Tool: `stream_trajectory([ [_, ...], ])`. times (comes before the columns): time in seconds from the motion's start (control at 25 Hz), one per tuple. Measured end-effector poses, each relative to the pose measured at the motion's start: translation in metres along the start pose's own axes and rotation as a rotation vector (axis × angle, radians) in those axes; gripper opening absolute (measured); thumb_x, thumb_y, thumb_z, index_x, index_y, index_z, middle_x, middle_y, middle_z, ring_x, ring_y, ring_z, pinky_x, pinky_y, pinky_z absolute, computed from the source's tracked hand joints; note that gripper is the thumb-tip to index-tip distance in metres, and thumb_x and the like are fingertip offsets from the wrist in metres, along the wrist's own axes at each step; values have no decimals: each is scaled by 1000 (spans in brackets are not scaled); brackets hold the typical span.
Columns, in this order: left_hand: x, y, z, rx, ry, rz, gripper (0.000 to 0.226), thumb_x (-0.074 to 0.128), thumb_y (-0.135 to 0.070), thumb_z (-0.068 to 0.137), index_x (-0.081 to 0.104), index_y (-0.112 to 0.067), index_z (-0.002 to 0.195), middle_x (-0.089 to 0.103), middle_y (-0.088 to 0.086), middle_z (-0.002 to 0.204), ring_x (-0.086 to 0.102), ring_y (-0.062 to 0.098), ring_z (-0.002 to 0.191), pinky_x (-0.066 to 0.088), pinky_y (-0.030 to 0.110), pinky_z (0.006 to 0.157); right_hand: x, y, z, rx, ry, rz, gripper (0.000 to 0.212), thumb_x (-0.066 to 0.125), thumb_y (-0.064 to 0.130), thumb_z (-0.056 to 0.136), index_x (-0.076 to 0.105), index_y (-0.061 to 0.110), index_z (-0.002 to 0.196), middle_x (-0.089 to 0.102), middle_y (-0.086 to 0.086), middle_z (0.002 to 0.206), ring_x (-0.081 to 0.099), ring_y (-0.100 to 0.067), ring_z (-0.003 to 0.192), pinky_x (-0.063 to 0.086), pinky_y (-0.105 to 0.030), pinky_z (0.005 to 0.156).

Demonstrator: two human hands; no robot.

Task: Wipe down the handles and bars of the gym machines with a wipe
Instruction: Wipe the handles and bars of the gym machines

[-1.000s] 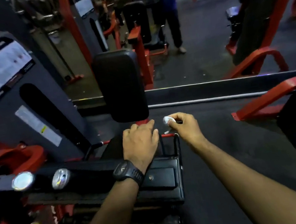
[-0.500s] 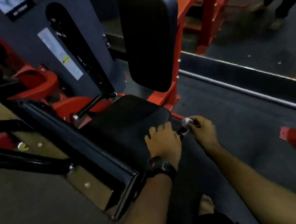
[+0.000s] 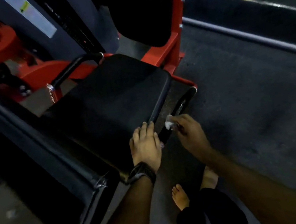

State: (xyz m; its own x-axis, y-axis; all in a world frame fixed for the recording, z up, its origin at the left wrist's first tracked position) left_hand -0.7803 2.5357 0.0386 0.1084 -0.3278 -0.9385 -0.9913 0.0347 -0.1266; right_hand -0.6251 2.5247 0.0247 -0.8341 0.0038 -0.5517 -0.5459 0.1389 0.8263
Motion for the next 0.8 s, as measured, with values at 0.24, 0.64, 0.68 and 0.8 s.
stream_trajectory([
  [0.24, 53, 44, 48, 135, -43, 218, 45, 36, -32, 103, 40, -26, 147, 35, 1, 155, 29, 27, 142, 27, 45, 112, 61, -28, 4, -282, 34, -219, 32, 55, 4, 86, 67, 9, 116, 63, -5, 119, 56, -12, 108, 52, -27, 93],
  [0.64, 67, 51, 79, 248, -115, 349, 51, 27, -37, 98, 44, -26, 145, 43, 1, 151, 42, 27, 132, 36, 48, 97, 63, -25, -15, -646, 345, -310, 42, 39, 16, 88, 63, 6, 121, 63, -10, 123, 57, -24, 119, 39, -31, 105],
  [0.68, 69, 51, 81, 242, -110, 342, 50, 26, -37, 99, 42, -27, 146, 41, 0, 152, 39, 27, 134, 35, 49, 100, 58, -34, -10, -703, 324, -307, 41, 44, 14, 86, 62, 5, 121, 63, -11, 124, 57, -25, 119, 42, -32, 102],
  [0.8, 71, 52, 81, 240, -135, 362, 51, 25, -40, 99, 40, -29, 146, 40, -1, 152, 37, 26, 136, 33, 50, 103, 41, -56, 25, -401, 42, -181, 32, 58, 9, 85, 66, 6, 116, 64, -14, 123, 58, -24, 116, 50, -42, 100],
])
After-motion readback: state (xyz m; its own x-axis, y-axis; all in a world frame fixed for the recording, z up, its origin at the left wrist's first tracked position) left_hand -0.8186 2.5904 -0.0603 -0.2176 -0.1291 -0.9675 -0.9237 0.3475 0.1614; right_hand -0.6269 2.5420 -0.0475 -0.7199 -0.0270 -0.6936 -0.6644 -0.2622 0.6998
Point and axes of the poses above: each hand's wrist, its own z-axis towards the middle knuckle, its own x-axis out of the palm, y = z × x, the point moved 2 cm from there along z, towards the middle knuckle
